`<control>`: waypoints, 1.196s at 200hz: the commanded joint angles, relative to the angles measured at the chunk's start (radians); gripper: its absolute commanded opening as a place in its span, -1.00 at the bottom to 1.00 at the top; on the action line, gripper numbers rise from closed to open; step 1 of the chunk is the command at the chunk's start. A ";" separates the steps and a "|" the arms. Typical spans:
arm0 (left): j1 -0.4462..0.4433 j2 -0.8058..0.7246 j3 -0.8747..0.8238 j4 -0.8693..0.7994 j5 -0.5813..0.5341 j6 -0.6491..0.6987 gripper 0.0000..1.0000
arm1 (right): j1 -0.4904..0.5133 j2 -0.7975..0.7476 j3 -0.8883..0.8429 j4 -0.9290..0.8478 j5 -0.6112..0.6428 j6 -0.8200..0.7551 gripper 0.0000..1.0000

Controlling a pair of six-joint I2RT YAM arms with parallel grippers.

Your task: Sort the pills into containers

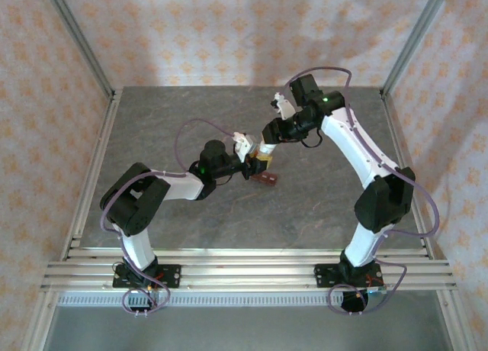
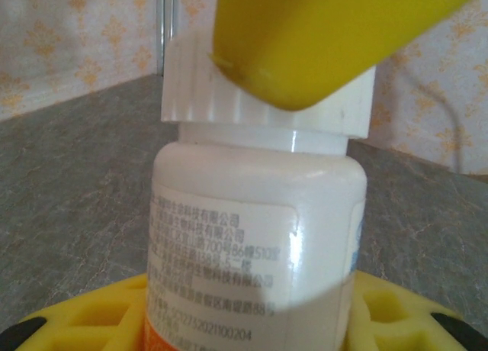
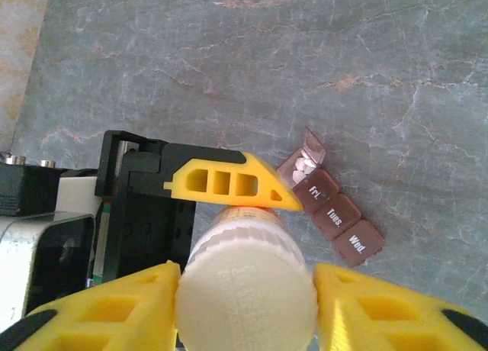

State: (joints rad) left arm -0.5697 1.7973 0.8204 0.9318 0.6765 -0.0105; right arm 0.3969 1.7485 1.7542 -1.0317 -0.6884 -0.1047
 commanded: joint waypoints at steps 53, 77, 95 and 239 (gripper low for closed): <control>-0.008 -0.038 0.020 0.045 0.008 0.003 -1.00 | 0.041 -0.011 -0.078 0.107 0.079 0.282 -0.28; -0.009 -0.035 0.026 0.044 0.005 0.005 -1.00 | 0.063 -0.033 -0.154 0.172 0.155 0.428 -0.27; -0.011 -0.033 0.028 0.044 0.004 0.004 -1.00 | 0.067 -0.060 -0.217 0.237 0.158 0.497 -0.26; -0.016 -0.044 0.031 -0.028 -0.003 0.040 -1.00 | -0.006 -0.066 0.047 0.090 0.172 0.419 0.41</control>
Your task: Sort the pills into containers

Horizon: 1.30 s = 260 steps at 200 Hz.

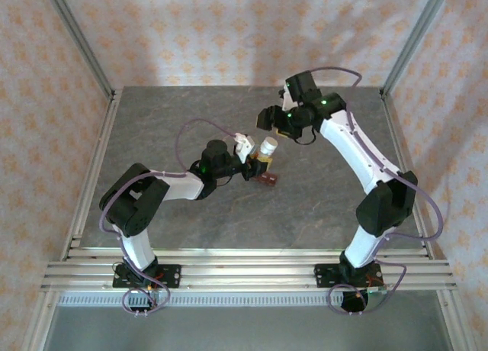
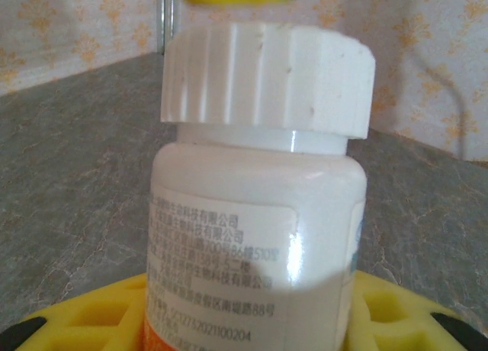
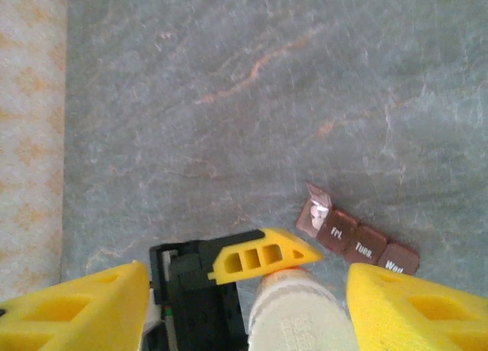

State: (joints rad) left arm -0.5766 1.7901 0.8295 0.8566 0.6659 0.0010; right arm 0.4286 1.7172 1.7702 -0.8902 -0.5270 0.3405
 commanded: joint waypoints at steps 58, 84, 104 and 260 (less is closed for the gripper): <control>-0.009 -0.040 0.019 0.060 0.015 0.021 -1.00 | -0.103 -0.078 0.012 -0.068 -0.031 -0.251 0.43; -0.009 -0.037 0.018 0.070 0.024 0.014 -1.00 | -0.104 -0.073 0.008 -0.121 -0.128 -0.408 0.41; -0.009 -0.040 0.017 0.067 0.029 0.018 -1.00 | -0.105 -0.066 0.006 -0.145 -0.177 -0.466 0.41; -0.011 -0.039 0.029 0.067 0.041 0.008 -1.00 | -0.060 0.063 0.001 -0.191 -0.234 -0.526 0.20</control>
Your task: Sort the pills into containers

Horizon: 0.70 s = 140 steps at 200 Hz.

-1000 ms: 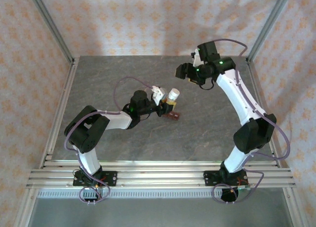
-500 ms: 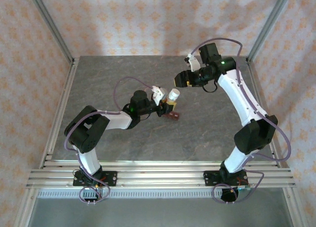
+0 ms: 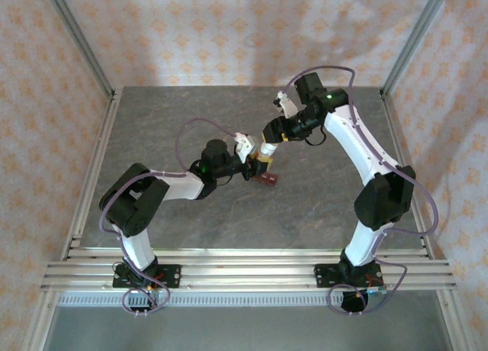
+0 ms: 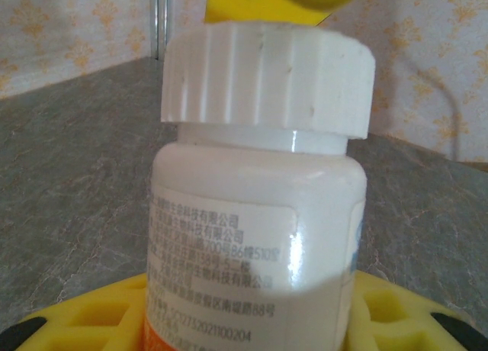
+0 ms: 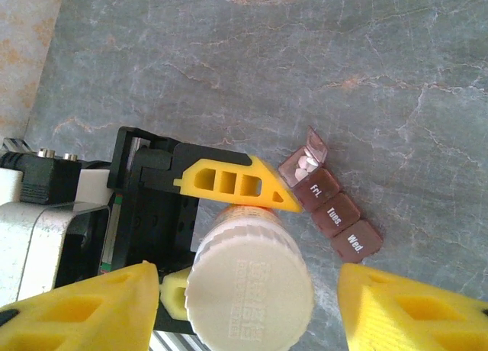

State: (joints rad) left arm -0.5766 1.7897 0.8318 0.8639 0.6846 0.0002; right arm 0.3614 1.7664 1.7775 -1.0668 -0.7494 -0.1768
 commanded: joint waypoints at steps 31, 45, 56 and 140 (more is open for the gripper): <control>-0.011 -0.042 0.021 0.063 0.023 0.010 -1.00 | 0.012 0.029 -0.002 -0.017 -0.018 -0.006 0.15; -0.011 -0.042 0.021 0.064 0.024 0.008 -1.00 | 0.016 0.032 -0.003 -0.018 -0.015 -0.005 0.15; -0.011 -0.042 0.022 0.066 0.023 0.008 -1.00 | 0.016 0.033 -0.003 -0.018 -0.014 -0.006 0.15; -0.011 -0.049 0.010 0.074 0.018 0.007 -1.00 | 0.026 0.035 -0.035 0.024 0.032 0.102 -0.28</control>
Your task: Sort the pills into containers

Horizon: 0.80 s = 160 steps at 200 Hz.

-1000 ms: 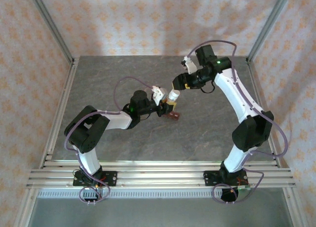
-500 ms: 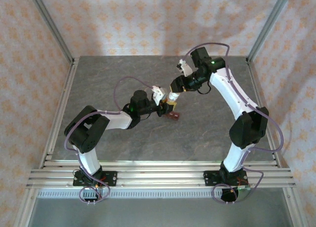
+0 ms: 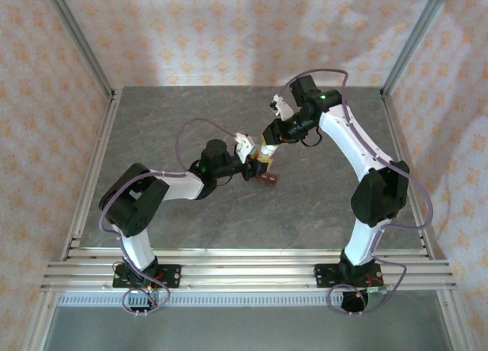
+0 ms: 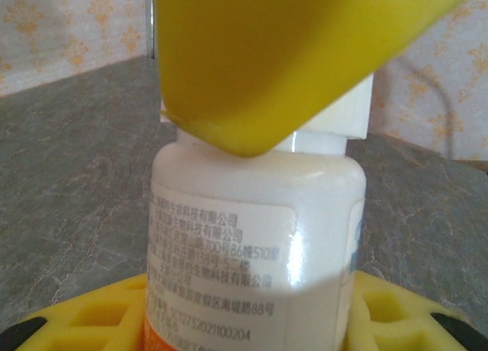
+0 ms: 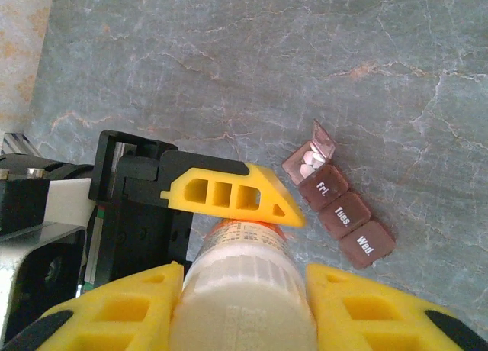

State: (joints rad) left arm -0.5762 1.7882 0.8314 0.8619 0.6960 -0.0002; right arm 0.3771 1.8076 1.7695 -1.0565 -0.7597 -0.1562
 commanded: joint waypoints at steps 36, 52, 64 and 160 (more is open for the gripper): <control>-0.016 -0.047 0.018 0.071 -0.014 0.016 -1.00 | 0.051 -0.021 -0.098 0.084 0.205 0.355 -0.29; -0.016 -0.043 0.021 0.065 -0.016 0.021 -1.00 | 0.063 -0.033 -0.147 0.129 0.225 0.456 -0.29; -0.017 -0.037 0.027 0.064 -0.016 0.021 -1.00 | 0.074 -0.043 -0.176 0.159 0.238 0.494 -0.29; -0.021 -0.021 0.022 0.059 -0.031 0.028 -1.00 | 0.036 -0.073 -0.048 0.124 0.247 0.485 0.33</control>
State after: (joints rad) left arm -0.5896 1.7882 0.8322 0.8265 0.6765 0.0010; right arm 0.4412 1.7515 1.6398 -0.8940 -0.5377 0.3157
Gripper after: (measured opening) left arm 0.433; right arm 0.627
